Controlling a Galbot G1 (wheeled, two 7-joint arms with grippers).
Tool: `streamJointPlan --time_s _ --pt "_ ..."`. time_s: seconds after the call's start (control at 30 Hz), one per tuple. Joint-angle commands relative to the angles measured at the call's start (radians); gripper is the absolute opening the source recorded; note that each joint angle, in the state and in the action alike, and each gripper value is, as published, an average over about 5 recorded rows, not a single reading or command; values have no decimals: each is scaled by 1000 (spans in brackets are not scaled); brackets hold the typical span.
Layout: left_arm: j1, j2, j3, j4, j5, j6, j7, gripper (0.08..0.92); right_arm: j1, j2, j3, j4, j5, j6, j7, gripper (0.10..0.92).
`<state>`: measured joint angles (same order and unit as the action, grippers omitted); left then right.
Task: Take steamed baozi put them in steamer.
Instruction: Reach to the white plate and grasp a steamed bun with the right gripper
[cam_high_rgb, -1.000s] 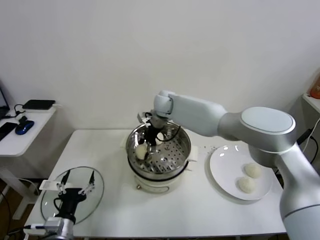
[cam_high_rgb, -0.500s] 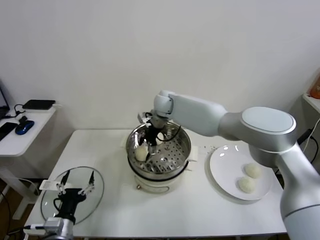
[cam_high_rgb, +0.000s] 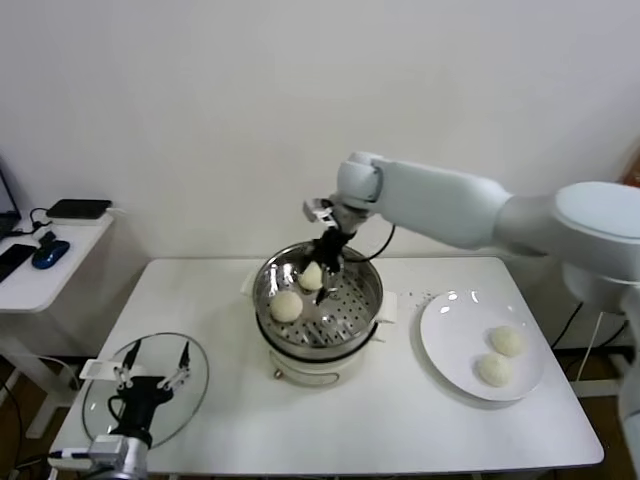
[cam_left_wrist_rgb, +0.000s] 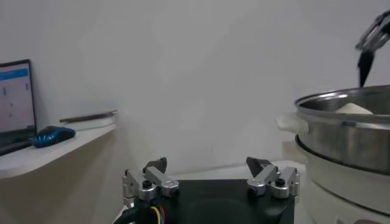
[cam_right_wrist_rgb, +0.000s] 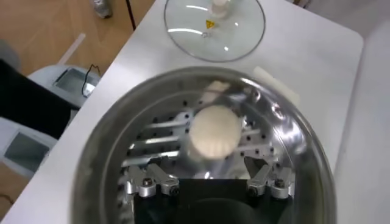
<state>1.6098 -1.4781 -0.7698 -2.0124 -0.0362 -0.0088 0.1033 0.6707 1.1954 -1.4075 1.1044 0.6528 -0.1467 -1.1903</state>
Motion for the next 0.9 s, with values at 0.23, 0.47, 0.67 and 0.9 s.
streamJointPlan --time_s 0.23,0.47,0.67,0.9 --pt "-2 -8 27 -2 26 1 5 823 134 -551 -83 333 -176 77 -55 823" --pt "12 -3 31 -18 22 -29 62 823 -117 -703 79 301 -435 164 -85 823" --pt "27 -14 35 -18 36 -31 50 823 -342 -753 267 263 -586 213 -100 823" --pt "37 -16 30 -14 40 -33 41 823 -555 -756 417 224 -692 232 -100 823"
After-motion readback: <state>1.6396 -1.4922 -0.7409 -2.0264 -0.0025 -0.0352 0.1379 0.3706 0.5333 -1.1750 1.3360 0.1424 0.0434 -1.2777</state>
